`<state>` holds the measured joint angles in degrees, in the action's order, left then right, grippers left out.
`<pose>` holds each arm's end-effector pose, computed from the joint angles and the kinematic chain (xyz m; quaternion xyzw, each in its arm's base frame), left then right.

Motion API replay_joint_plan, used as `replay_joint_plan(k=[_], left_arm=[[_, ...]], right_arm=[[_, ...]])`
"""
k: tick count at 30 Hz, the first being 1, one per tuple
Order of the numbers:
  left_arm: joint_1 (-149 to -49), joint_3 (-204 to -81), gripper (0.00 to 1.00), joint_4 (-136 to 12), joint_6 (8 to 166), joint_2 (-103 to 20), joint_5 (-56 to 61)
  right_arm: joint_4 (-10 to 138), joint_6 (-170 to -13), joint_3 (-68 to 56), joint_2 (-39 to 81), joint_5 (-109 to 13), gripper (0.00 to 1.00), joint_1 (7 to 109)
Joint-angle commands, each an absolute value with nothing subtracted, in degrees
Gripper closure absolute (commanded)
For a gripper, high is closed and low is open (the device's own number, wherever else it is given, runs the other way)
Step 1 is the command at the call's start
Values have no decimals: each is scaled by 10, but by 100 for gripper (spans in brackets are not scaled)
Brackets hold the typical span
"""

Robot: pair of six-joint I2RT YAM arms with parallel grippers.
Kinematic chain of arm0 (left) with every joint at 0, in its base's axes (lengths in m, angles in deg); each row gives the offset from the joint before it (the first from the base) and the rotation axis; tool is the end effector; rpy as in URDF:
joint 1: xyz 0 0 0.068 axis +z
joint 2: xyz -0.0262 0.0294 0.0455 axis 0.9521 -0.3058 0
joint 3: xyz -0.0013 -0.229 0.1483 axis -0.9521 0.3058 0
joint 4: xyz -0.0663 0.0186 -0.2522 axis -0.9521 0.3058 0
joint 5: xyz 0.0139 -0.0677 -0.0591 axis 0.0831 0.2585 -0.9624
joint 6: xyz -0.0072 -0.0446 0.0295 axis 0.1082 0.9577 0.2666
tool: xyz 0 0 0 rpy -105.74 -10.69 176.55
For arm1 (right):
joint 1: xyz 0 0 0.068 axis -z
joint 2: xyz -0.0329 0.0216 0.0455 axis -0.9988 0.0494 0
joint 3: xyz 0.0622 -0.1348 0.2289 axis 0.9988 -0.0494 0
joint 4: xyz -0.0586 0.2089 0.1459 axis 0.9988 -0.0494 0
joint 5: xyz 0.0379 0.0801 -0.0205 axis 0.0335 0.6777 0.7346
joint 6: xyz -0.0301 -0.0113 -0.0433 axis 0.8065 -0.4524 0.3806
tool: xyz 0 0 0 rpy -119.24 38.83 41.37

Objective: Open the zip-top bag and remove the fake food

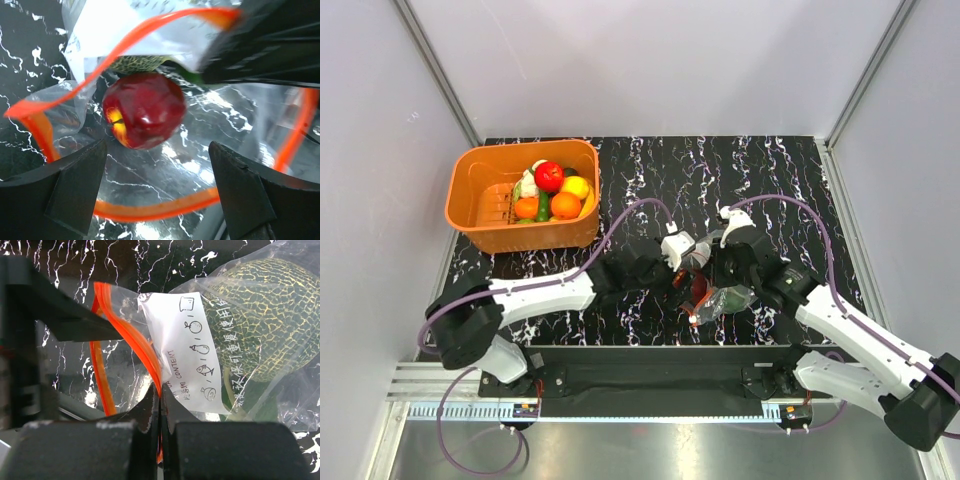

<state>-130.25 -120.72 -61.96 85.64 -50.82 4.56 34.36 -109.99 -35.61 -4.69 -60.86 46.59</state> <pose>0.1687 -0.2781 0.2288 0.3821 0.7875 -0.3091 0.3720 0.1587 0.1320 0.2810 -0.1018 0.8972 0.1996 0.3805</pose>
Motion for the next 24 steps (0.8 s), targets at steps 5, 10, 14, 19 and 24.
replay_joint_plan(k=[5, 10, 14, 19, 24], left_arm=[[-1305, -1227, 10, -731, 870, -549, 84], [-1306, -1231, 8, -752, 868, -566, 102], [-1308, -1243, 7, -750, 866, -600, 102], [-1315, -1241, 7, -771, 866, -625, 107], [-1322, -1262, 8, -762, 859, -663, 131]], right_arm=[[334, -1097, -343, -59, -606, 100, 472], [341, -1097, -345, -51, -595, 100, 471], [344, -1098, -342, -46, -591, 100, 471], [344, -1096, -342, -49, -590, 100, 471], [344, -1097, -342, -52, -585, 100, 471]])
